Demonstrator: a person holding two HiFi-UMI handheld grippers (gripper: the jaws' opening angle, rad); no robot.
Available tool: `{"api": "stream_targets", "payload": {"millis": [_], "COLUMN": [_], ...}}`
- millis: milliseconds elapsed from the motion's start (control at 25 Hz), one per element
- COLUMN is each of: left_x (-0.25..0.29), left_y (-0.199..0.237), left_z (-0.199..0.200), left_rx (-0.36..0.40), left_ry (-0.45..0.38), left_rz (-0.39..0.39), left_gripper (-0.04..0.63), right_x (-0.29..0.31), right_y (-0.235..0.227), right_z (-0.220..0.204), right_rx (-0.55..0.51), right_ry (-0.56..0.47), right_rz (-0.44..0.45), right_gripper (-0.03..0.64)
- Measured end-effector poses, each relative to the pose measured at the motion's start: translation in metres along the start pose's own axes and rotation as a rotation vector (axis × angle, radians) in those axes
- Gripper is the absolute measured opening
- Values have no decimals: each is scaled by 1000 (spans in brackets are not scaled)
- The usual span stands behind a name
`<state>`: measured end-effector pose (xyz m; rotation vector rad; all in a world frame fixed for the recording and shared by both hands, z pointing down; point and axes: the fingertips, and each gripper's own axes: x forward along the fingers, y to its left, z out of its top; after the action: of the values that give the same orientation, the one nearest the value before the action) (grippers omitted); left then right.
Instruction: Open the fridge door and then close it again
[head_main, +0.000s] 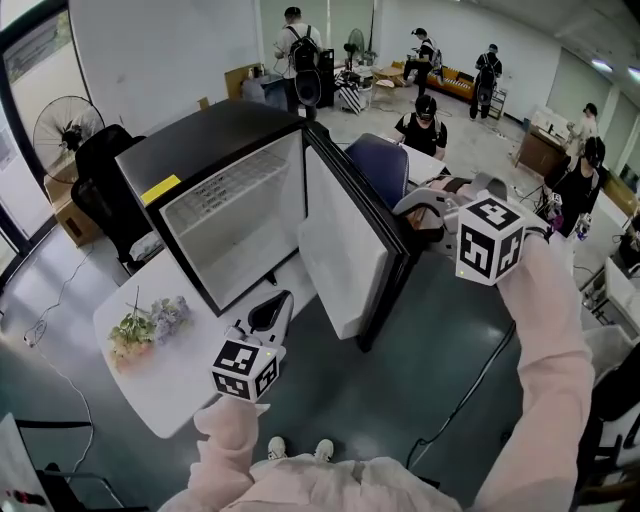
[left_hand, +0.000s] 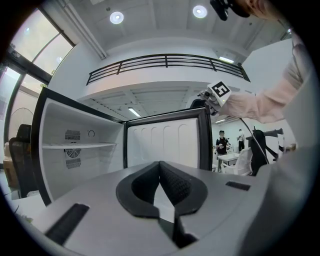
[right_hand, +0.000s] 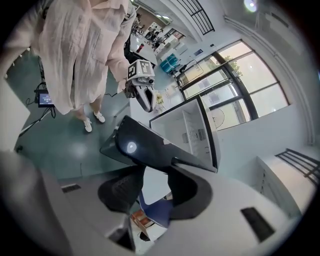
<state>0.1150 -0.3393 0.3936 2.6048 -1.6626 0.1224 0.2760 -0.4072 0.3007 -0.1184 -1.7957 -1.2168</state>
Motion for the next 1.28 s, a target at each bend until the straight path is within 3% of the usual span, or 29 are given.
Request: {"api": "stream_targets", "payload": {"millis": [400, 1280], "left_x": [20, 6], "left_y": [8, 17], "left_z": [-10, -5], "left_rx": [16, 3], "left_ry": [23, 15], "left_rz": [-4, 19], "left_gripper": [11, 11], "right_x": [3, -3], "right_y": [5, 2], "right_z": [-28, -17], "right_rx": [-30, 6], "right_ry": [22, 23], "right_rz": [12, 6], "right_gripper": [140, 140]}}
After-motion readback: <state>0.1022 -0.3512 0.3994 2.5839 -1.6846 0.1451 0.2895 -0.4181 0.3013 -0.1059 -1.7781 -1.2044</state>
